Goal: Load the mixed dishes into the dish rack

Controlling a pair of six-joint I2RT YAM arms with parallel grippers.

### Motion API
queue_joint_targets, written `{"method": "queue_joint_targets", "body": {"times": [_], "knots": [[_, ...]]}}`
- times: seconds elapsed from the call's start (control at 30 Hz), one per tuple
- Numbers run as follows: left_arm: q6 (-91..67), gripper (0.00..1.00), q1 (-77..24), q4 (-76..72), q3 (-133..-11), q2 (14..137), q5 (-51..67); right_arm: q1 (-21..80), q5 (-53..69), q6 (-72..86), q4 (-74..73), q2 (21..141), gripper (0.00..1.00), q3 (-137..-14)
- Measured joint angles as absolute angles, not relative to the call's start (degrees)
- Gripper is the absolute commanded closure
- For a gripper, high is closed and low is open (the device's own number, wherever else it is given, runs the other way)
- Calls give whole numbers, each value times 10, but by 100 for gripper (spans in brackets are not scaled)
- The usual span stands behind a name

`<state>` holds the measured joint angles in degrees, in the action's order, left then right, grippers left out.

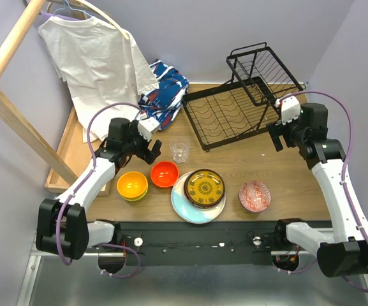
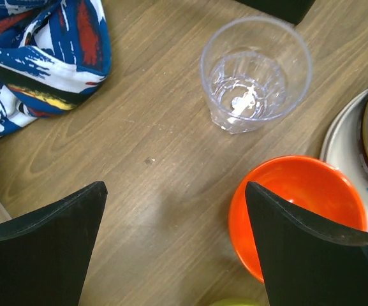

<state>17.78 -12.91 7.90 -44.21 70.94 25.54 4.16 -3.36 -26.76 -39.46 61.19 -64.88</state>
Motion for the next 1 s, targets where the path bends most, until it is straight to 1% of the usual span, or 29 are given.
{"method": "queue_joint_targets", "body": {"times": [0.1, 0.13, 0.27, 0.4, 0.43, 0.6, 0.73, 0.77, 0.83, 0.87, 0.93, 1.0], "knots": [[166, 1, -134, 131, -488, 711, 260, 41, -6, -260, -399, 612, 1, -664], [166, 1, -136, 142, -501, 710, 262, 41, 45, -265, -404, 612, 2, -682], [174, 1, -136, 193, -526, 695, 291, 51, 160, -250, -404, 626, 13, -754], [184, 1, -136, 241, -516, 644, 328, 93, 209, -200, -383, 718, 14, -872], [184, 1, -136, 247, -515, 629, 335, 106, 213, -192, -373, 738, 14, -886], [170, 2, -127, 259, -521, 545, 373, 210, 208, -162, -355, 842, 20, -917], [151, 5, -103, 259, -531, 523, 381, 296, 171, -119, -352, 945, 21, -954], [152, 6, -100, 263, -530, 521, 382, 308, 161, -106, -350, 965, 24, -961], [152, 6, -97, 273, -530, 514, 390, 327, 135, -76, -335, 1008, 27, -965], [150, 6, -94, 278, -528, 505, 397, 334, 120, -63, -333, 1033, 30, -965], [145, 6, -91, 289, -522, 487, 408, 336, 93, -43, -325, 1074, 34, -966], [140, 6, -86, 296, -520, 467, 416, 335, 66, -34, -331, 1113, 36, -980]]}}
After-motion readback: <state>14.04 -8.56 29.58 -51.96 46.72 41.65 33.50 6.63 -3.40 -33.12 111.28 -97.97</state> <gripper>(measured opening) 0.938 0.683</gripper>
